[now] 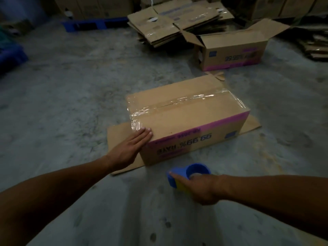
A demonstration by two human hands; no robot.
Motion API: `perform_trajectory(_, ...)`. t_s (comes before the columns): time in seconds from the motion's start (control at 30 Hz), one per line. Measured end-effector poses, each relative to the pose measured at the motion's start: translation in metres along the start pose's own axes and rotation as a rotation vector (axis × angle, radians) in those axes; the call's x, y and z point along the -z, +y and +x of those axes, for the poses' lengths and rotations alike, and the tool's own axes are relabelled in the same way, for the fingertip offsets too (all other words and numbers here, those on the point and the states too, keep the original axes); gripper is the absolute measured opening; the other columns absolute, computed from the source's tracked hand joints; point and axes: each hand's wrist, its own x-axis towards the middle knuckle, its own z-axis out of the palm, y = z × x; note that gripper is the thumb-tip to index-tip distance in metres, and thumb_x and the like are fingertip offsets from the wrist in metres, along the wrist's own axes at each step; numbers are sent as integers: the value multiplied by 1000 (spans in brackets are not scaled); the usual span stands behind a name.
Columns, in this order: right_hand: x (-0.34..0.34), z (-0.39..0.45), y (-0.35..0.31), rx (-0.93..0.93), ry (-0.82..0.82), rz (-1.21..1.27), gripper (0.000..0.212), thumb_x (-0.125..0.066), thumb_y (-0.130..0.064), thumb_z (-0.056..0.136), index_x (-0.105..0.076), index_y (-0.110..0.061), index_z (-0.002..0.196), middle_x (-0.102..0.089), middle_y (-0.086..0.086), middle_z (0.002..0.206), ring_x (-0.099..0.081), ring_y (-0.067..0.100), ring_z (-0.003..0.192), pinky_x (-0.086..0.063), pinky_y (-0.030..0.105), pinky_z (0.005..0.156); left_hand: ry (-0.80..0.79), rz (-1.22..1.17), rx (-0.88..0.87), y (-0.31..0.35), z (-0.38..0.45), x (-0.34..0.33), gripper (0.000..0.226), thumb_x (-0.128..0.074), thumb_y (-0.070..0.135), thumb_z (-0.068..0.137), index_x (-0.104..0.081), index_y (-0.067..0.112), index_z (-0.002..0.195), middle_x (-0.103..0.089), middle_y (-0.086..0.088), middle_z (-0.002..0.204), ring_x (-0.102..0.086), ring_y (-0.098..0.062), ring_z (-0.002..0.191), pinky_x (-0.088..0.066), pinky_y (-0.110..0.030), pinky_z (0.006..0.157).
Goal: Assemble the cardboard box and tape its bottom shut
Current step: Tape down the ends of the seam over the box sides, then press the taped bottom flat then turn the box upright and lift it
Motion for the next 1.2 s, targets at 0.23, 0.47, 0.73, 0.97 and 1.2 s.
perform_trajectory(0.23, -20, 15, -20, 212, 17, -242, 106, -52, -4, 93, 32, -52, 138, -48, 26, 126, -57, 43, 100, -46, 47, 78, 349, -462, 690, 63, -7, -11, 68, -37, -2, 95, -6, 12, 153, 10, -10, 161, 7, -24, 149, 0, -30, 118)
perform_trajectory(0.47, -19, 24, -19, 220, 55, -429, 70, -46, -27, 98, -5, -29, 154, -52, 26, 131, -57, 42, 109, -43, 46, 90, 603, -663, 1103, 76, 46, -10, 66, -44, 27, 98, -13, 6, 152, -10, -9, 162, -13, -26, 147, -11, -35, 120)
perform_trajectory(0.73, 61, 34, 30, 264, 1018, -305, 37, -40, -36, 86, -62, -20, 111, -57, 5, 98, -53, 20, 85, -51, 38, 68, 696, -639, 1130, 56, 61, -8, 53, -45, 13, 97, -28, 4, 146, -27, -16, 153, -26, -33, 140, -21, -46, 117)
perform_trajectory(0.97, 110, 15, 148, -608, 1061, 157, 66, -39, -55, 89, -30, -25, 146, -17, 20, 157, -18, 45, 140, -18, 55, 112, 566, -556, 1116, 36, 59, -5, 54, -39, 14, 99, -23, 8, 149, -18, -17, 152, -22, -40, 135, -27, -51, 113)
perform_trajectory(1.2, 94, 7, 141, -782, 862, 432, 75, -31, -71, 87, -23, -25, 146, -28, 25, 145, -37, 47, 128, -28, 53, 105, 481, -456, 1161, 25, 53, 6, 52, -40, 26, 98, -29, 15, 147, -27, -20, 142, -32, -42, 127, -34, -51, 106)
